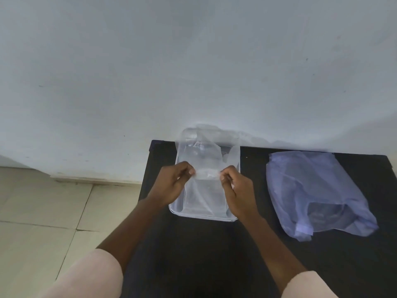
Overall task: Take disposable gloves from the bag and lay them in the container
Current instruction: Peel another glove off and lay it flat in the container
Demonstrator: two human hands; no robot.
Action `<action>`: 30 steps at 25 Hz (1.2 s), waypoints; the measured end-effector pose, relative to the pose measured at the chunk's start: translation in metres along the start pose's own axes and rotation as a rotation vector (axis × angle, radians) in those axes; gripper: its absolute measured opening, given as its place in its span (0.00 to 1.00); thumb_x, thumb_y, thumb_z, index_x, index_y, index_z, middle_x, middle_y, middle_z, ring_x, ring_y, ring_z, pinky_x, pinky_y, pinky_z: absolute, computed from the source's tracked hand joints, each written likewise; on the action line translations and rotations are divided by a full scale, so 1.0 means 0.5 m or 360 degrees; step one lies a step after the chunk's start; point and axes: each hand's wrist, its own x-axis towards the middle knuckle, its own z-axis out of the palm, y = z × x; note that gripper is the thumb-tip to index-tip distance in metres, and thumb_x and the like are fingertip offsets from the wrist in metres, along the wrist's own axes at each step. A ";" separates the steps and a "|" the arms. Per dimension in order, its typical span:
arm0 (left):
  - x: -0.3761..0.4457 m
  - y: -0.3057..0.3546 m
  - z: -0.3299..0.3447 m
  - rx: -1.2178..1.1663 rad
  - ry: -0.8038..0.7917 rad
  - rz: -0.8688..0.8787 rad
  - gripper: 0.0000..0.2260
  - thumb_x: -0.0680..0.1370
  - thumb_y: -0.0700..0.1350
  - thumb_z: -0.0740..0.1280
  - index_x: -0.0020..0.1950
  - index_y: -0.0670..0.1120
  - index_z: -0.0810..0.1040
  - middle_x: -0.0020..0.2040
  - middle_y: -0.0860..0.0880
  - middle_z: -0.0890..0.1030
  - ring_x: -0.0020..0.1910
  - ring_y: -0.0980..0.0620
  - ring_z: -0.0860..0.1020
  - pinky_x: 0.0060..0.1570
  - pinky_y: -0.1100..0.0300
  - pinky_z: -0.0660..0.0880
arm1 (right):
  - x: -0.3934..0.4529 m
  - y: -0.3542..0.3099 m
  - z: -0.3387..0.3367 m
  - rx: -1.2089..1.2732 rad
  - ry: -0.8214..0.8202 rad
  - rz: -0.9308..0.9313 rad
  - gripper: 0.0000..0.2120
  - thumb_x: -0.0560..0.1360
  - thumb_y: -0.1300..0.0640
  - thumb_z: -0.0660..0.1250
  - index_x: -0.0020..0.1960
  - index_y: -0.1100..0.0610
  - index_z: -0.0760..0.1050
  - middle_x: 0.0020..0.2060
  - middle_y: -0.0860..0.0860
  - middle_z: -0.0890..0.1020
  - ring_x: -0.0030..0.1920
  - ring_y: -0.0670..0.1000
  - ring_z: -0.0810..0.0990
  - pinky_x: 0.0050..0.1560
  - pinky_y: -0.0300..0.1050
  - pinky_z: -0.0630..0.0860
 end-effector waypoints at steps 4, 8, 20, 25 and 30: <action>0.005 -0.009 0.019 0.0479 -0.0196 0.0130 0.11 0.82 0.50 0.58 0.50 0.46 0.78 0.43 0.49 0.84 0.38 0.52 0.81 0.43 0.55 0.80 | -0.007 0.010 0.011 -0.0394 -0.0182 -0.0063 0.06 0.79 0.58 0.60 0.45 0.56 0.72 0.33 0.52 0.79 0.31 0.50 0.77 0.34 0.45 0.78; 0.000 -0.019 0.023 0.0623 -0.0289 0.0244 0.11 0.82 0.49 0.59 0.50 0.46 0.78 0.44 0.47 0.84 0.38 0.50 0.80 0.45 0.56 0.80 | -0.014 0.004 0.011 -0.0671 -0.0323 -0.0166 0.08 0.79 0.55 0.59 0.49 0.58 0.74 0.34 0.53 0.80 0.30 0.49 0.74 0.33 0.44 0.76; 0.003 -0.034 0.011 0.1222 -0.1012 0.0423 0.19 0.80 0.57 0.54 0.56 0.52 0.82 0.62 0.53 0.82 0.68 0.50 0.73 0.71 0.51 0.61 | 0.007 -0.030 -0.015 -0.1174 -0.1202 -0.0182 0.16 0.79 0.46 0.57 0.58 0.55 0.74 0.45 0.53 0.84 0.42 0.53 0.81 0.58 0.51 0.75; 0.003 -0.027 0.018 0.1357 -0.1193 0.0323 0.29 0.79 0.64 0.47 0.55 0.51 0.83 0.69 0.52 0.76 0.74 0.48 0.65 0.74 0.46 0.51 | 0.020 -0.036 -0.025 -0.1381 -0.1611 -0.0176 0.13 0.80 0.53 0.57 0.59 0.57 0.75 0.52 0.57 0.81 0.55 0.56 0.77 0.73 0.58 0.58; 0.008 -0.016 0.021 0.1353 -0.1255 0.0231 0.28 0.79 0.64 0.49 0.51 0.50 0.84 0.70 0.51 0.75 0.74 0.48 0.64 0.74 0.44 0.48 | 0.028 -0.044 -0.031 -0.1445 -0.1684 -0.0216 0.13 0.77 0.56 0.63 0.61 0.54 0.76 0.58 0.55 0.81 0.62 0.55 0.74 0.74 0.61 0.48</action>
